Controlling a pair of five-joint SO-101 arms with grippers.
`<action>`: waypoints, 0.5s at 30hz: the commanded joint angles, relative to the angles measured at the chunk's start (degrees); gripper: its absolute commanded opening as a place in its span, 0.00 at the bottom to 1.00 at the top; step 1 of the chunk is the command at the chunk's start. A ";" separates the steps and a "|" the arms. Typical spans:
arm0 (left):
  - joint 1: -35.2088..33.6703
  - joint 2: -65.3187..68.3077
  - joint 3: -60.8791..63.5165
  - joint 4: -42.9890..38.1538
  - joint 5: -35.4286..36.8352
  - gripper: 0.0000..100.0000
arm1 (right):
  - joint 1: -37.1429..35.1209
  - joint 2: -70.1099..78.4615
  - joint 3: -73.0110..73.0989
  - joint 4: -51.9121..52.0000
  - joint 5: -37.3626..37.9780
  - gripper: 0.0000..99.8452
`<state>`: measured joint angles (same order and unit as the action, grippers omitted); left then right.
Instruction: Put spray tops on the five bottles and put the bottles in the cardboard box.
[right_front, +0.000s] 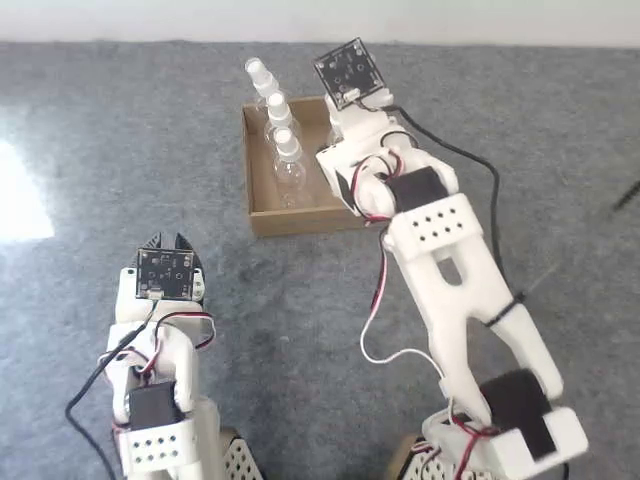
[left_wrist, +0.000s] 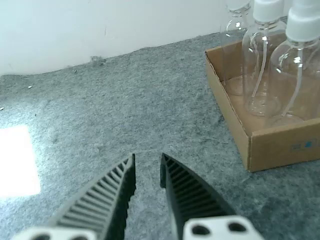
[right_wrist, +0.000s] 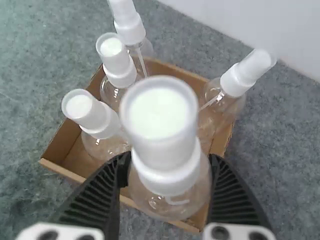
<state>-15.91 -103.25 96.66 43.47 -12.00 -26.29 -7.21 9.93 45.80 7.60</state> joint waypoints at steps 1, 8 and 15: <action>-0.18 -1.14 -0.48 -1.49 -0.44 0.08 | 0.66 0.48 -4.13 -3.12 -2.20 0.11; -0.18 -1.14 -0.48 -1.49 -0.44 0.08 | 0.66 3.38 -4.04 -5.23 -3.96 0.11; -0.18 -1.14 -0.48 -1.49 -0.44 0.08 | 0.66 6.29 -4.04 -7.43 -3.96 0.11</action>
<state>-15.91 -103.25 96.66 43.47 -12.00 -26.29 -0.35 9.93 40.62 4.44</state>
